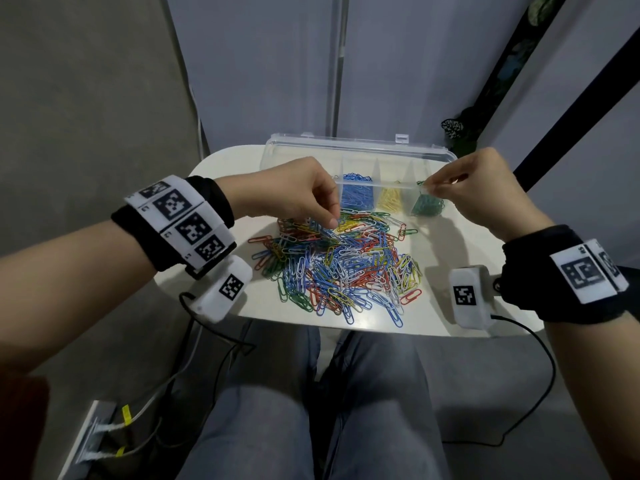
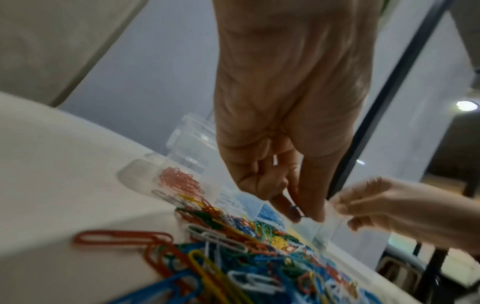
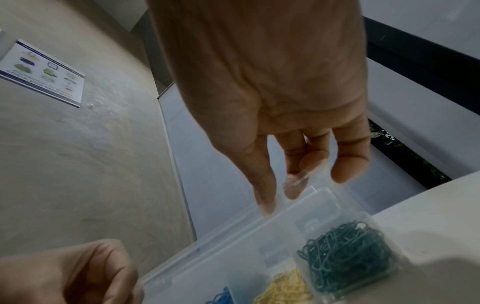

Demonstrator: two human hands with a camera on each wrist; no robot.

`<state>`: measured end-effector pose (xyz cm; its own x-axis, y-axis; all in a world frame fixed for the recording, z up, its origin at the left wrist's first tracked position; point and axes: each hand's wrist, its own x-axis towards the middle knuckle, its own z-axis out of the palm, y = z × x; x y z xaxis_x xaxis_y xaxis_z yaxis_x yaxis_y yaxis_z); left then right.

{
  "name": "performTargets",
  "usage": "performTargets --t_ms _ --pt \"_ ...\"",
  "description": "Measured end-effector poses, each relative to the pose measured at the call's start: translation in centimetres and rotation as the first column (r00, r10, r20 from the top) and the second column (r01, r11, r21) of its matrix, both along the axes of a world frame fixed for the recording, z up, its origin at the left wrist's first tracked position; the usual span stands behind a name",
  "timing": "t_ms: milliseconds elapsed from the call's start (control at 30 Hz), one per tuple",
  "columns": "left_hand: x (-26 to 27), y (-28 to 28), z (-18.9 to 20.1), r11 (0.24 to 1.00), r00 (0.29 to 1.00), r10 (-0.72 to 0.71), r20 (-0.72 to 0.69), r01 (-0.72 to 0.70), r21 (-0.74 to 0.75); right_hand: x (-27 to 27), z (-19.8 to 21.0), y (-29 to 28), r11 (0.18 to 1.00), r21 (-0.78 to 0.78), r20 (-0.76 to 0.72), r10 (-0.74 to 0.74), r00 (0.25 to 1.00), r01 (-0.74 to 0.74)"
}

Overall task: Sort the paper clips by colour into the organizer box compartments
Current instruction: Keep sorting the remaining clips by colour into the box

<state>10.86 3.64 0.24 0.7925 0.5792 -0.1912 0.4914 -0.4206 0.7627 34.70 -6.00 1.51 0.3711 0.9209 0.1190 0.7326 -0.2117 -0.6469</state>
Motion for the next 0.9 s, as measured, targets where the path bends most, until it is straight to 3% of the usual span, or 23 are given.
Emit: performTargets --t_ms 100,267,467,667,900 --pt "0.9 -0.5 -0.2 0.993 0.996 -0.090 0.008 0.089 0.079 -0.1 0.1 -0.1 1.000 0.001 0.000 -0.001 1.000 0.001" --pt "2.4 -0.8 -1.1 0.953 0.967 -0.192 -0.166 0.224 0.202 -0.1 0.1 -0.2 1.000 0.007 0.000 0.004 1.000 -0.004" --pt "2.9 -0.8 -1.2 0.881 0.948 -0.194 -0.251 0.281 0.382 -0.1 0.0 -0.1 1.000 0.005 0.020 0.012 1.000 -0.012" --pt "1.9 -0.5 -0.7 0.945 0.980 -0.135 -0.144 0.171 0.279 0.0 0.0 0.0 1.000 0.002 0.018 0.016 1.000 -0.016" --pt "1.4 -0.9 -1.2 0.934 0.938 -0.204 -0.281 0.273 0.232 -0.2 0.2 -0.1 1.000 -0.006 0.024 0.000 1.000 0.000"
